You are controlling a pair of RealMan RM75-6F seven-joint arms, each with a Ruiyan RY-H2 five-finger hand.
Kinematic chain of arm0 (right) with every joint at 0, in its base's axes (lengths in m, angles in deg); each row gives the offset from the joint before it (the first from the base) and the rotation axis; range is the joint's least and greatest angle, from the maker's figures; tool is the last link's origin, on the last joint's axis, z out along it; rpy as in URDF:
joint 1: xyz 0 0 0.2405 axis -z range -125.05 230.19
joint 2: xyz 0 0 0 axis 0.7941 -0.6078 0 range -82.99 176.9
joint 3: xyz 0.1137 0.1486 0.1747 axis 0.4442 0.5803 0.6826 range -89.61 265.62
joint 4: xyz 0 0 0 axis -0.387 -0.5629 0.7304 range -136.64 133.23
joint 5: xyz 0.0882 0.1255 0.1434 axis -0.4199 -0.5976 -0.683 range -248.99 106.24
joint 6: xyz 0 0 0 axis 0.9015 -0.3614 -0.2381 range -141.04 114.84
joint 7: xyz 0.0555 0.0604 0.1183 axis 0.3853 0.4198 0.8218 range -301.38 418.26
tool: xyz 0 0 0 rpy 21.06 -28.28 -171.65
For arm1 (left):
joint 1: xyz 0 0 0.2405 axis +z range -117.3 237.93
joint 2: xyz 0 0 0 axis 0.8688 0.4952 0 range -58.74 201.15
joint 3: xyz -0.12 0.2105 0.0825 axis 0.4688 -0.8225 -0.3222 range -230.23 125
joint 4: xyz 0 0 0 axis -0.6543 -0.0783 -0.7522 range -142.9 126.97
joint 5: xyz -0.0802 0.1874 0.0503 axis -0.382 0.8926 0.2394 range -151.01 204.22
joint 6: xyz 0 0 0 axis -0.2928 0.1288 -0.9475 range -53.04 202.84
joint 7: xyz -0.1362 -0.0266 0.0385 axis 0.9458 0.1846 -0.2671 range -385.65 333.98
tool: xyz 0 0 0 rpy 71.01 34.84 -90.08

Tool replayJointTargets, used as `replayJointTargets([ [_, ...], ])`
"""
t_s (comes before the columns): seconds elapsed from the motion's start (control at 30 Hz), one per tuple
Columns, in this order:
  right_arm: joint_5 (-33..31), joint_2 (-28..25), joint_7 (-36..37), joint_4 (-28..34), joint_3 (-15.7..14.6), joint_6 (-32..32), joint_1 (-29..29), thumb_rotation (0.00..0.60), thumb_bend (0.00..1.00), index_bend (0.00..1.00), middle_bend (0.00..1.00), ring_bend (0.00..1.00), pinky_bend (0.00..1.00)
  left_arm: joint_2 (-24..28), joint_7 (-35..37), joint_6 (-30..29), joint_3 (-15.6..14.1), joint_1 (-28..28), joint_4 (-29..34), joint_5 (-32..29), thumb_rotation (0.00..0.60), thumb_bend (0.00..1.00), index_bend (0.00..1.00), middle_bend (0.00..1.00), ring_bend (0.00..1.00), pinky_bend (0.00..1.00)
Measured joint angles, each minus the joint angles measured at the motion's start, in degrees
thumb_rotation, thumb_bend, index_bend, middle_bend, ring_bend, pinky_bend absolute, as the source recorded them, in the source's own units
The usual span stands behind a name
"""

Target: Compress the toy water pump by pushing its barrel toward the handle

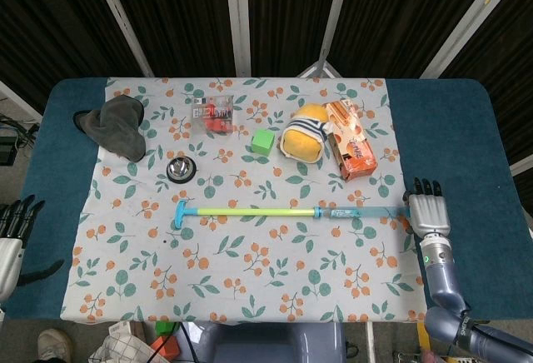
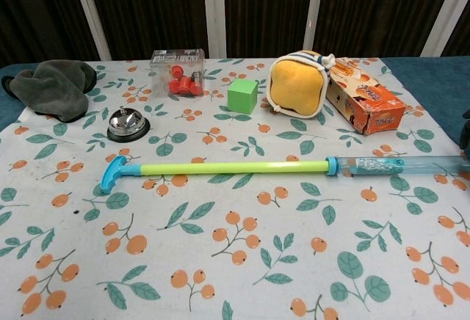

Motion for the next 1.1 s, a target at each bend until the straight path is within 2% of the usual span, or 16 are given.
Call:
replayJointTargets([
  [0.33, -1.3, 0.5, 0.9, -2.3, -0.4, -1.5, -0.9, 0.600, 0.36, 0.41, 0.09, 0.00, 0.00, -0.2, -0.3, -0.1, 0.1, 0.0, 0.1, 0.0, 0.600, 0.11, 0.00, 0.00, 0.00, 0.00],
  [0.63, -1.1, 0.6, 1.2, -2.3, -1.0, -1.2, -1.2, 0.600, 0.36, 0.57, 0.14, 0.01, 0.00, -0.2, -0.1, -0.1, 0.1, -0.1, 0.0, -0.1, 0.600, 0.11, 0.00, 0.00, 0.00, 0.00],
  [0.8, -0.3, 0.4, 1.8, -1.4, -1.2, -0.7, -1.2, 0.600, 0.36, 0.59, 0.14, 0.01, 0.00, -0.2, -0.4, 0.2, 0.1, -0.3, 0.0, 0.2, 0.600, 0.11, 0.01, 0.00, 0.00, 0.00],
  [1.0, 0.1, -0.5, 2.7, 0.2, -1.5, -0.6, -1.2, 0.600, 0.36, 0.59, 0.14, 0.01, 0.00, 0.0, -3.2, 2.2, 0.6, -2.5, 2.1, 1.3, 0.600, 0.13, 0.08, 0.00, 0.00, 0.00],
  [1.1, 0.4, -1.1, 3.1, 0.9, -1.8, -0.7, -1.3, 0.600, 0.36, 0.59, 0.14, 0.01, 0.00, 0.2, -6.8, 5.8, 1.6, -5.1, 5.6, 0.8, 0.600, 0.15, 0.14, 0.01, 0.00, 0.00],
])
